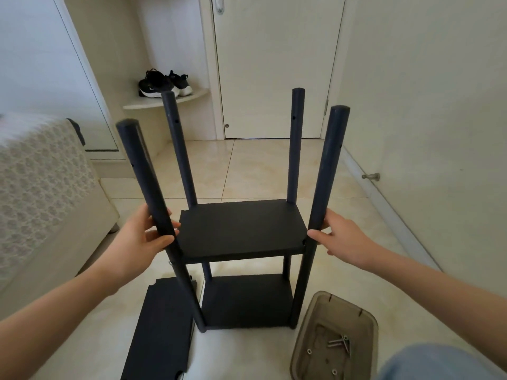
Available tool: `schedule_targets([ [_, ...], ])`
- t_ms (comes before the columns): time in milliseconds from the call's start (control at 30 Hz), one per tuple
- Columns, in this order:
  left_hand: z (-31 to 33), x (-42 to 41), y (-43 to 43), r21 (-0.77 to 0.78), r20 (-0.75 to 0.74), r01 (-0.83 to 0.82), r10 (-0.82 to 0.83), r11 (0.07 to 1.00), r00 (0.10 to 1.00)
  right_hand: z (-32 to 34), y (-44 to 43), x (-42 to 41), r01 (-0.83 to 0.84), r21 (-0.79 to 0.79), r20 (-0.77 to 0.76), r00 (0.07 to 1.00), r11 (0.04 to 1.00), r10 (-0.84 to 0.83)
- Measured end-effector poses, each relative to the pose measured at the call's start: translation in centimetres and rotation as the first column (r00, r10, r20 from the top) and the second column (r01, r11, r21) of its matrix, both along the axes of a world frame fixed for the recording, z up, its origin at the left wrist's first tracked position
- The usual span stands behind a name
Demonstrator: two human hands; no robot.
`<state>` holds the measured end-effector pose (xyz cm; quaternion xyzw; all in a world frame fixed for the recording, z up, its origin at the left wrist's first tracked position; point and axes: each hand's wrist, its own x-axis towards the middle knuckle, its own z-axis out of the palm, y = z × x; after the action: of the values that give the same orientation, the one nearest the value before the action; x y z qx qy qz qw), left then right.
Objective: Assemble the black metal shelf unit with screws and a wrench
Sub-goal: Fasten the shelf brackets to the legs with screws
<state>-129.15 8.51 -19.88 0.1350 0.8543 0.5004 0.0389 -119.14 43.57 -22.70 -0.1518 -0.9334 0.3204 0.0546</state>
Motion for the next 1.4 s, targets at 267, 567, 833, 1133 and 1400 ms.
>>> schedule_targets([
  [267, -0.6, 0.1, -1.1, 0.001, 0.021, -0.026, 0.026, 1.0, 0.999, 0.0, -0.8, 0.5, -0.032, -0.003, 0.041, 0.999, 0.999, 0.032],
  [567, -2.0, -1.1, -1.9, 0.096, 0.169, -0.103, 0.085, 0.99, 0.982, -1.5, -1.0, 0.0, -0.002, -0.046, 0.097, 0.995, 0.999, 0.006],
  [833, -3.8, -6.2, -0.8, 0.22, 0.249, -0.243, 0.186, 0.945, 0.951, -2.1, -1.4, -0.3, 0.045, -0.201, 0.136, 0.991, 0.979, -0.017],
  [1133, -5.6, -11.9, 4.3, 0.197, 0.287, -0.131, 0.071, 0.972, 0.955, -2.2, -1.2, -0.4, 0.055, -0.221, 0.179, 0.984, 0.974, -0.015],
  [1400, -6.6, -13.9, 6.3, 0.202, 0.316, -0.151, 0.082, 0.968, 0.945, -2.8, -0.9, -0.8, 0.076, -0.259, 0.158, 0.987, 0.963, -0.035],
])
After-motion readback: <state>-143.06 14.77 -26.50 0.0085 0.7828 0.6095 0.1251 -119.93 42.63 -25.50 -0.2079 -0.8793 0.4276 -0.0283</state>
